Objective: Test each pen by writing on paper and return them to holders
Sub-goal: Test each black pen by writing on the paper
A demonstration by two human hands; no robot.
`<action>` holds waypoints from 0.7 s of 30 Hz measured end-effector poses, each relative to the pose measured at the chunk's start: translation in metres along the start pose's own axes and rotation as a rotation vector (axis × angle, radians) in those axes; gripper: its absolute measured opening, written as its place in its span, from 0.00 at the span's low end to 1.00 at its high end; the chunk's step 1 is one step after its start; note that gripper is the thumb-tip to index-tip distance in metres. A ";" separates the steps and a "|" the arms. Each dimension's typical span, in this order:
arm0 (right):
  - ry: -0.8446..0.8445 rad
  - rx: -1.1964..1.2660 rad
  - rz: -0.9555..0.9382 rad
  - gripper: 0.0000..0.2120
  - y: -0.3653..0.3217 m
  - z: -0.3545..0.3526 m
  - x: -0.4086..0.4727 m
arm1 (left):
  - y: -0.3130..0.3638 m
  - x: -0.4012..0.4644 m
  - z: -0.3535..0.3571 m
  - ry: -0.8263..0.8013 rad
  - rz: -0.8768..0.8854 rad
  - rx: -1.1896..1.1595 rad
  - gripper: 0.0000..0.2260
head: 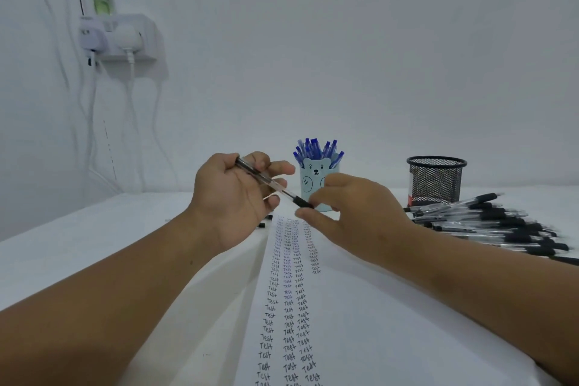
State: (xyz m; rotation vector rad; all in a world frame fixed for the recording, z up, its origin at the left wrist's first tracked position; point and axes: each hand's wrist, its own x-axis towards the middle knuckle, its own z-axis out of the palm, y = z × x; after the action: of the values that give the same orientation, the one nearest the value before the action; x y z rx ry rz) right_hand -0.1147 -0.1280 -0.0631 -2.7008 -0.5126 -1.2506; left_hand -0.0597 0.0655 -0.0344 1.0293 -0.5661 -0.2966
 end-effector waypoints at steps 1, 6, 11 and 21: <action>0.034 -0.033 -0.015 0.19 0.001 0.001 -0.001 | -0.002 0.000 0.002 -0.028 -0.007 0.022 0.15; -0.153 -0.078 0.167 0.16 0.002 -0.009 0.004 | 0.000 -0.001 0.003 -0.047 -0.055 0.169 0.15; -0.189 0.320 0.453 0.05 0.004 -0.015 0.002 | -0.007 0.008 -0.014 0.071 -0.122 0.789 0.15; -0.357 1.005 0.598 0.22 -0.021 -0.004 -0.007 | -0.006 -0.008 -0.019 -0.234 -0.142 1.450 0.10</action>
State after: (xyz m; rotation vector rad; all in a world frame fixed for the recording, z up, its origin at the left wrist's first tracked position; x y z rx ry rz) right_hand -0.1291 -0.1107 -0.0661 -1.9316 -0.2200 -0.2169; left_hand -0.0549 0.0802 -0.0494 2.4587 -0.9390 -0.0876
